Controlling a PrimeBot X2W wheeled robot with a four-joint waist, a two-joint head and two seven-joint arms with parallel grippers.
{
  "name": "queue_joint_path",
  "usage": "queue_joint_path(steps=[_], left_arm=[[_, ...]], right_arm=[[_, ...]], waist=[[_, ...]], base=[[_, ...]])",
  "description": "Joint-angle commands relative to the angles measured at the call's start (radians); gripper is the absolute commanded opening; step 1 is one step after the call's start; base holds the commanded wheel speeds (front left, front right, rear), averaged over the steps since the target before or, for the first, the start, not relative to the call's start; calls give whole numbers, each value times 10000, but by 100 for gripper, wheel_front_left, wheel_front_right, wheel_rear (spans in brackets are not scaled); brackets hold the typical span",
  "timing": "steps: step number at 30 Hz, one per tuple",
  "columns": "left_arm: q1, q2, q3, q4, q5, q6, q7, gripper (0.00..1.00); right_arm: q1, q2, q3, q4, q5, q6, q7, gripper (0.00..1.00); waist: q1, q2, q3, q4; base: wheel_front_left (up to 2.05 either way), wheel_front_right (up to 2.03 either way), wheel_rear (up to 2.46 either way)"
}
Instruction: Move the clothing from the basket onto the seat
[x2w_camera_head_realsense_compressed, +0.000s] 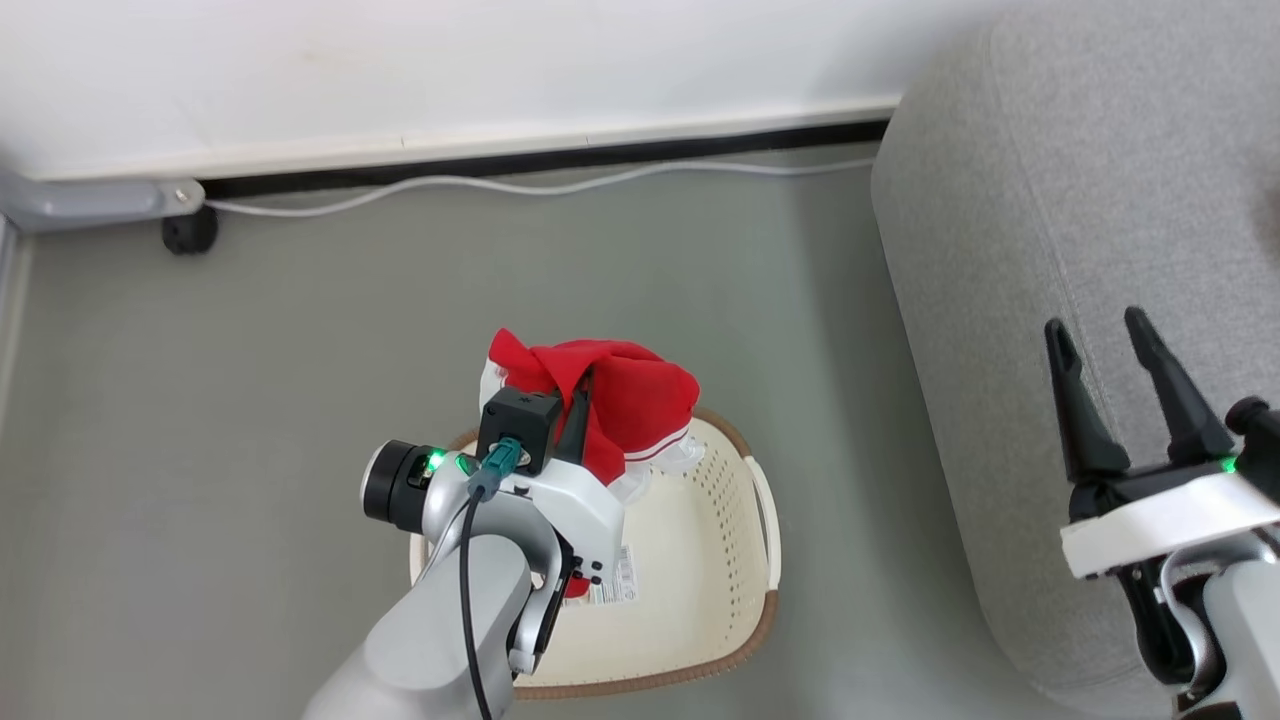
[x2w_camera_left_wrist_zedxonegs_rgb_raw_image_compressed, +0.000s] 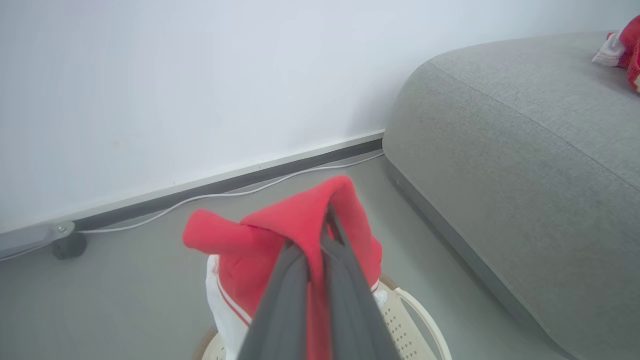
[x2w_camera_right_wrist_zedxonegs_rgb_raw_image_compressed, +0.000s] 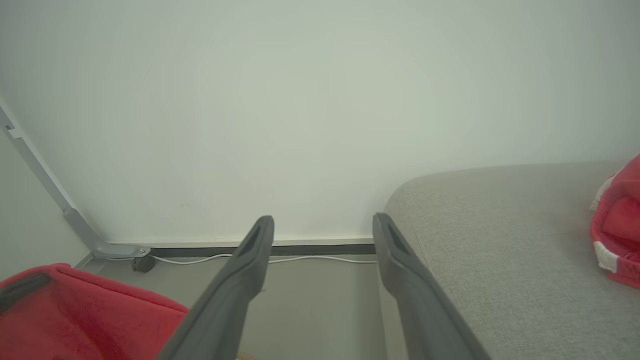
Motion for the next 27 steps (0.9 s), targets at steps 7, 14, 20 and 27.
queue_joint_path(steps=[7,14,20,27], left_arm=[[435,108,1425,-1735,1433,-454,-135,0],[280,106,2018,-2915,2333,-817,-135,0],[-287,140,2122,-3752,2919,-1090,-135,0],[-845,139,2113,-4237,3174,-1249,-135,0]], right_arm=[[613,172,170,416,-376,27,-59,100],[882,417,89,617,-545,27,-59,100],[1054,549,120,723,-644,27,-59,100],[1105,615,163,786,-672,27,-59,100]], waist=[[0,0,-1203,355],[0,0,-1596,545],[0,0,-1777,671],[0,0,-1791,713]], base=[[0,0,0],[0,0,0],[0,0,0],[0,0,0]])
